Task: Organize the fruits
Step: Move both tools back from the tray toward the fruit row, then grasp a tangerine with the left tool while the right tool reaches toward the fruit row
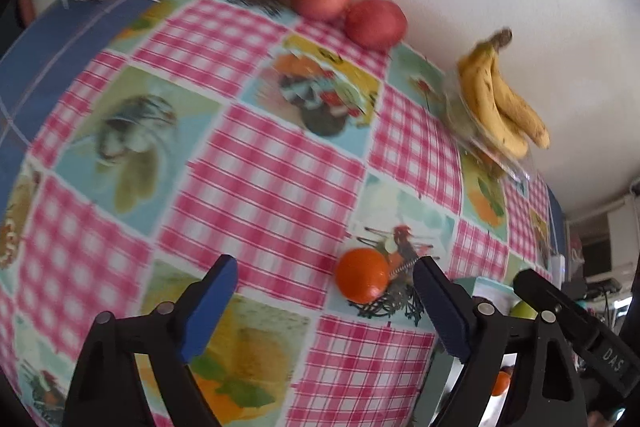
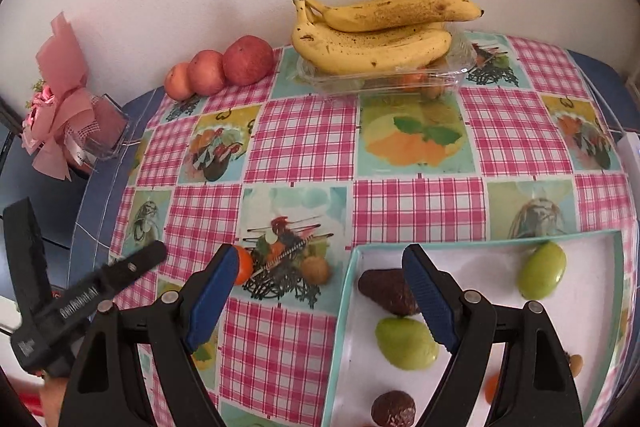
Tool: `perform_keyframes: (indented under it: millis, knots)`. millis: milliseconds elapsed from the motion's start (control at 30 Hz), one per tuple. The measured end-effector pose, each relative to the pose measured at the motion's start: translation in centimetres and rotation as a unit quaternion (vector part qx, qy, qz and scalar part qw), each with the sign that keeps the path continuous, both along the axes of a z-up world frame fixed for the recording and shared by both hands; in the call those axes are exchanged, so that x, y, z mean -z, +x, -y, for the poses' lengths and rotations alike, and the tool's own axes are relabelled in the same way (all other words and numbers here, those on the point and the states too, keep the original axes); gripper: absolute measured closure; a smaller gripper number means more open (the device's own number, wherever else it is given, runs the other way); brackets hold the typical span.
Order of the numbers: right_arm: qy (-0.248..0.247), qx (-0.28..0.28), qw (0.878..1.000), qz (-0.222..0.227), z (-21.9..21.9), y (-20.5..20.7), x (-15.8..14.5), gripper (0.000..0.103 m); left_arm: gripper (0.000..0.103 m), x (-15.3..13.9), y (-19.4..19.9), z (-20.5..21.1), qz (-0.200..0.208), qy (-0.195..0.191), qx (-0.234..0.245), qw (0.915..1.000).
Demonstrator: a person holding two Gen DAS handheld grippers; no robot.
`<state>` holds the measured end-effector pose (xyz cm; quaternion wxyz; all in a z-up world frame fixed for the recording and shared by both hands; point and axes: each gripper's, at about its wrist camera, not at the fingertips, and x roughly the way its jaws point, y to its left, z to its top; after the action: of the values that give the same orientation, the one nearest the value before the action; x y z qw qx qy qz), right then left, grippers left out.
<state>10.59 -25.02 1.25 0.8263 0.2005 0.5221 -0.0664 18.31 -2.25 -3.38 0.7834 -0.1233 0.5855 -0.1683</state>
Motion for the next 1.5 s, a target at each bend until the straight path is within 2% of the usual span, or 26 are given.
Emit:
perform_keyframes:
  millis: [167,300,433,500,633,733,933,1033,1100,1233,1267,1500]
  knots:
    - [-0.013,-0.012,0.999,-0.035,0.3,1.3,1.0,0.019,0.017,1.3,0.2,1.5,-0.007,-0.007,0.015,0.9998]
    - [-0.026,-0.011,0.999,-0.047,0.8,1.7,1.5,0.019,0.028,2.0,0.2,2.7,-0.009,-0.004,0.030,0.9995]
    - [-0.043,-0.016,0.998,-0.050,1.3,1.8,1.6,0.023,0.033,2.3,0.2,3.5,-0.010,-0.005,0.039,0.9992]
    - [-0.048,-0.017,0.997,-0.050,1.6,1.7,1.5,0.029,0.043,2.5,0.2,3.8,-0.014,-0.006,0.042,0.9990]
    - [-0.057,-0.016,0.997,-0.048,2.0,1.8,1.2,0.031,0.050,2.7,0.1,4.2,-0.015,-0.007,0.050,0.9986]
    - [-0.066,-0.024,0.996,-0.048,1.7,2.1,0.9,0.034,0.062,2.8,0.0,4.4,-0.014,0.005,0.051,0.9986]
    - [-0.079,-0.055,0.994,-0.055,0.0,3.2,1.0,0.035,0.064,2.5,0.1,3.0,-0.010,-0.006,0.036,0.9993]
    - [-0.087,-0.075,0.991,-0.064,-1.3,3.8,1.7,0.043,0.064,2.1,0.6,1.1,-0.008,-0.014,0.013,0.9998]
    - [-0.091,-0.084,0.990,-0.069,-2.1,4.1,2.0,0.053,0.064,1.6,0.9,-0.2,-0.003,-0.017,-0.005,0.9998]
    - [-0.099,-0.107,0.986,-0.080,-3.6,4.5,2.9,0.058,0.064,0.9,1.4,-2.0,0.005,-0.023,-0.027,0.9993]
    - [-0.099,-0.112,0.985,-0.085,-3.9,4.6,3.2,0.062,0.064,0.7,1.5,-2.4,0.006,-0.027,-0.032,0.9991]
    - [-0.135,-0.150,0.971,-0.130,-6.4,5.0,6.0,0.063,0.064,0.3,1.7,-3.3,0.008,-0.037,-0.038,0.9986]
